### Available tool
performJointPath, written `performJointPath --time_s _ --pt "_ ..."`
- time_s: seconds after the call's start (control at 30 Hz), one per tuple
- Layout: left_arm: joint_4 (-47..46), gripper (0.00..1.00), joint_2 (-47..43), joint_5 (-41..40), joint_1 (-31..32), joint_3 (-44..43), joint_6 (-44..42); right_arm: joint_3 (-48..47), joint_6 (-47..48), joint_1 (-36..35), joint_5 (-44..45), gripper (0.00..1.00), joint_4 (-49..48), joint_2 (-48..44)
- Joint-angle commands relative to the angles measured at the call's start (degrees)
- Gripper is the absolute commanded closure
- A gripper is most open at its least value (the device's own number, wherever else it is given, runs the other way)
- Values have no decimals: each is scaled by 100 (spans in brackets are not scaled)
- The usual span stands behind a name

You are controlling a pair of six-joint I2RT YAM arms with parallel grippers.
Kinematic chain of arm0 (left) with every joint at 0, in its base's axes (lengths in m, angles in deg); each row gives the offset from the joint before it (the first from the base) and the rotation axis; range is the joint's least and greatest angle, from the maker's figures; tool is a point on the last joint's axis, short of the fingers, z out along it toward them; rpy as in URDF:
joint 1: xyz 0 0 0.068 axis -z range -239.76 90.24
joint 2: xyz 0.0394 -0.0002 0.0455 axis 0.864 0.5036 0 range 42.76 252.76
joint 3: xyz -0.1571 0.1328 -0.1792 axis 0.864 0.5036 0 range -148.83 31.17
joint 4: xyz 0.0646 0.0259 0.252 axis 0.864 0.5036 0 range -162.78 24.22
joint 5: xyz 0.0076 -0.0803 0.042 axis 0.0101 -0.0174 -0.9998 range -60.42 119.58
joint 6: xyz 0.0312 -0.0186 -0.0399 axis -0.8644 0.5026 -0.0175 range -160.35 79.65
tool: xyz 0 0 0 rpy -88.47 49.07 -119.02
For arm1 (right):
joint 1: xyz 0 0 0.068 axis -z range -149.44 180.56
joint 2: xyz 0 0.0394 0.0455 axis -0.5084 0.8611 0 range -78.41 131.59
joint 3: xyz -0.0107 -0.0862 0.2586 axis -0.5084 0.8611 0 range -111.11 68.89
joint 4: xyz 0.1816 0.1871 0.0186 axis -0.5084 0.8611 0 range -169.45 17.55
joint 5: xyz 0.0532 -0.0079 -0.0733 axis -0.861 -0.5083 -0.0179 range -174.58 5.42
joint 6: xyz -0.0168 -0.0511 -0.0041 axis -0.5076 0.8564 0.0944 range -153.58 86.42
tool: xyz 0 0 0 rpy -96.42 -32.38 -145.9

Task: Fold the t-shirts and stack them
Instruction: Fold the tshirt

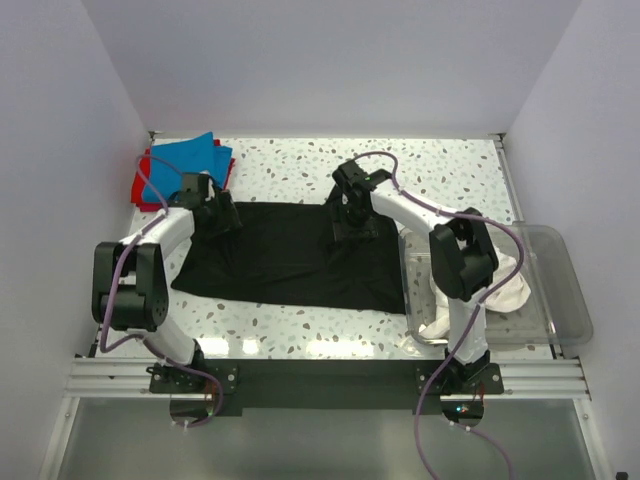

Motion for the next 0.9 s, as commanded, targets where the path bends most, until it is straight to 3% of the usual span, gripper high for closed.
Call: performJointPath --time_s 0.0,0.2,0.53,0.87 --pt "-478 7 252 -26 -224 -5 -168 -302 93 8 148 39 -178 318" --pt "-495 6 358 -139 -408 178 -19 -312 137 8 139 39 -380 574" --pt "-83 5 182 -596 -619 873 508 1006 102 -36 -44 39 -653 292" --pt "567 3 -573 -526 -742 1524 966 1605 67 -440 -370 39 -548 90"
